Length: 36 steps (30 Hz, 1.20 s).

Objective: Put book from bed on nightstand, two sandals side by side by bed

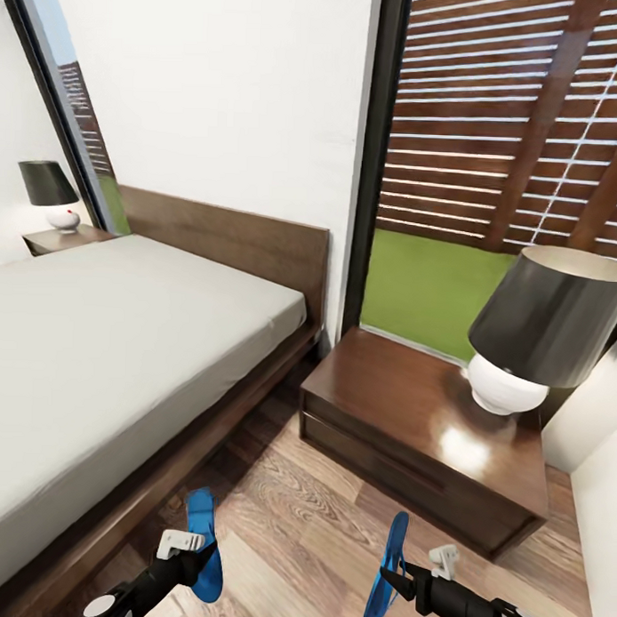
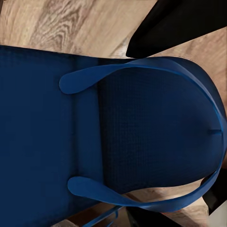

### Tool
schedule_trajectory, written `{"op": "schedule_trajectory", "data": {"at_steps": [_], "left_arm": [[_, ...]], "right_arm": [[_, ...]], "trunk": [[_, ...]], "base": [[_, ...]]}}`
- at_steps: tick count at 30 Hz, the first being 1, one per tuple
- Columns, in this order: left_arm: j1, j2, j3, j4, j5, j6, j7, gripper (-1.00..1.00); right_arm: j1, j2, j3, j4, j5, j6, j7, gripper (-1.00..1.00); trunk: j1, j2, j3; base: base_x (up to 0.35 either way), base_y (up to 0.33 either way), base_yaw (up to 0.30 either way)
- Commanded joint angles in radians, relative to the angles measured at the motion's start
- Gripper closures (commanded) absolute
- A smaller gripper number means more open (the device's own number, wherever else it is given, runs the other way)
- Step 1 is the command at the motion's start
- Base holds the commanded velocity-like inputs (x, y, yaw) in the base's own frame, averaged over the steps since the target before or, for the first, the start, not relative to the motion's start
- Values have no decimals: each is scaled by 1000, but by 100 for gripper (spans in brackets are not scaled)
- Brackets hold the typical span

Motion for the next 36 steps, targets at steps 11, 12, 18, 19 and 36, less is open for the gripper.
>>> {"op": "schedule_trajectory", "data": {"at_steps": [11,12,18,19,36], "left_arm": [[-1,-1,7,1,-10,-5,-5,100],[-1,-1,7,1,-10,-5,-5,100],[-1,-1,7,1,-10,-5,-5,100],[-1,-1,8,1,-10,-5,-5,100],[-1,-1,8,1,-10,-5,-6,100]], "right_arm": [[-1,1,-8,-1,9,2,7,100],[-1,1,-8,-1,9,3,7,100],[-1,1,-8,-1,9,3,7,100],[-1,1,-8,-1,9,2,7,100],[-1,1,-8,0,9,2,7,100]], "trunk": [[0,0,-1],[0,0,-1],[0,0,-1],[0,0,-1],[0,0,-1]], "base": [[0,-35,231],[0,-186,231],[0,-97,231],[0,-10,231],[-6,-1,231]]}}
